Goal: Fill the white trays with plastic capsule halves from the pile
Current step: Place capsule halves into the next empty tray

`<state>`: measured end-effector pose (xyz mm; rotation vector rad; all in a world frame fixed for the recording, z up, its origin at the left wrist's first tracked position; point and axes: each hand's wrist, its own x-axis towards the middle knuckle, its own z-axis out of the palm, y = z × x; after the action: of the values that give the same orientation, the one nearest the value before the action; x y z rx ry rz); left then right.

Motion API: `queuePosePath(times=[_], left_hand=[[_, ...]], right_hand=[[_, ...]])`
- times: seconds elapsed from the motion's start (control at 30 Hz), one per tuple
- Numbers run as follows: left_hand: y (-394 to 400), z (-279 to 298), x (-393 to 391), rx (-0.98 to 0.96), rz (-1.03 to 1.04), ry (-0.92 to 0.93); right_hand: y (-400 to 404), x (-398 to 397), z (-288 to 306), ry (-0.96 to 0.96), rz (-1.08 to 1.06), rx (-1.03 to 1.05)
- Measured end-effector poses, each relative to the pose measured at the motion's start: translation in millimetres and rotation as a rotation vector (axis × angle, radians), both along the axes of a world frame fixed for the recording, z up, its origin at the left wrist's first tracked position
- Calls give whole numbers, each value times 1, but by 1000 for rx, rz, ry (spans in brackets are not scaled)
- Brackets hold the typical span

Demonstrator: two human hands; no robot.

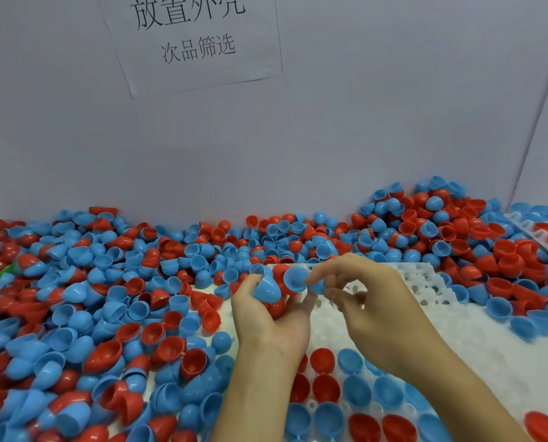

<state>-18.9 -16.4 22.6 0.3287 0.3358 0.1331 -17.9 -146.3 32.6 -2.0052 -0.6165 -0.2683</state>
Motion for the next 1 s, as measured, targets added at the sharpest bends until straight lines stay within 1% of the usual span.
queuePosePath(times=[0.1,0.23,0.37,0.5,0.6,0.7,0.77,0.87,1.0], left_hand=[[-1,1,0,-40,37,-19],[-3,-1,-1,-60,63,-19],[-5,2,0,-41,76,-8],[-8,3,0,10,101,-6],[-11,2,1,96,121,-32],[-12,2,1,181,136,-70],[-12,3,1,203,136,-93],[-10,3,1,138,138,-94],[-8,3,0,116,112,-109]], right_hand=[[1,0,-2,-27,-40,-45],[3,0,-1,-20,-68,-53],[5,-1,0,14,-72,6],[12,-3,2,63,-129,129],[15,-3,3,100,-200,150],[8,-1,4,192,-239,187],[-3,1,9,210,-260,192],[-34,5,20,225,-283,114],[-77,6,30,301,-287,-222]])
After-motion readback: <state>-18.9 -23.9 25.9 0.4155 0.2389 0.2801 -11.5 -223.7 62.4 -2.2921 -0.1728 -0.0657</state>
